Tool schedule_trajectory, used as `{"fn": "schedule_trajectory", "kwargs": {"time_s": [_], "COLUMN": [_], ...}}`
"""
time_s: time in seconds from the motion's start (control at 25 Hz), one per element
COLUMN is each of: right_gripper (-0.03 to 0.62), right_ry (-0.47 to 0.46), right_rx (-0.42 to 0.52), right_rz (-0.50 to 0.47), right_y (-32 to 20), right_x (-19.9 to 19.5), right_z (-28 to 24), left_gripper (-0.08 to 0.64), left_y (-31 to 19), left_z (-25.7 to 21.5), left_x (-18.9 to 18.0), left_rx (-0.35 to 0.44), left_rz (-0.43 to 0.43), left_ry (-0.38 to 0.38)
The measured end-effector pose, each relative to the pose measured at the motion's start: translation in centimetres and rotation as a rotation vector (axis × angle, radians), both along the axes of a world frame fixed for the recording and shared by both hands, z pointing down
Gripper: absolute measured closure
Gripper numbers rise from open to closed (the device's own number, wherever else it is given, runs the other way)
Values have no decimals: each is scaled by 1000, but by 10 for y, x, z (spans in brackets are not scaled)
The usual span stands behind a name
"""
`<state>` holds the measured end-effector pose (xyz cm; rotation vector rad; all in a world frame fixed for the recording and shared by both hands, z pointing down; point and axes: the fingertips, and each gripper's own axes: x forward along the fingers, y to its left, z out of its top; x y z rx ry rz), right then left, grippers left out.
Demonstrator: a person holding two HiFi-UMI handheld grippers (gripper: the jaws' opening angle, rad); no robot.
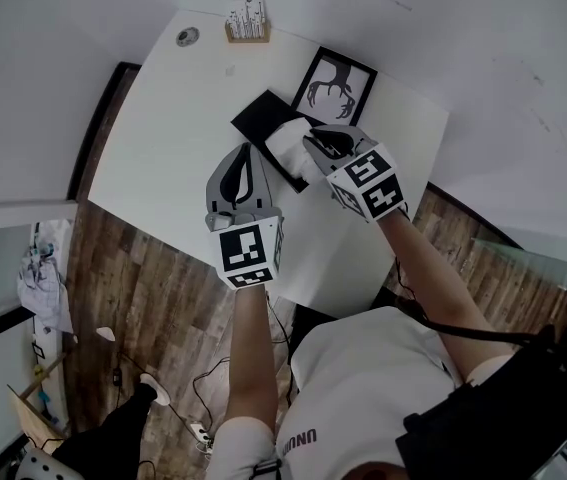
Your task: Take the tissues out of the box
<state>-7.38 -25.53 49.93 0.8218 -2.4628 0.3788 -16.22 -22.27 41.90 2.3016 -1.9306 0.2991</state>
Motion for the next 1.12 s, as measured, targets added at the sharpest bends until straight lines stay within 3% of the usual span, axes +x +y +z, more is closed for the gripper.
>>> {"fn": "schedule_trajectory", "kwargs": {"time_s": [1.12], "right_gripper": [525], "right_ry": [-53], "right_rx": [47], "right_rz": [34], "right_y": [1], "right_x": [5], "right_z": [-25], "left_gripper": [546], "left_y": [7], "left_z": [-12], "left_x": [-4], "left_rx": [28], "left_rz": [-23], "left_ry": [8]}}
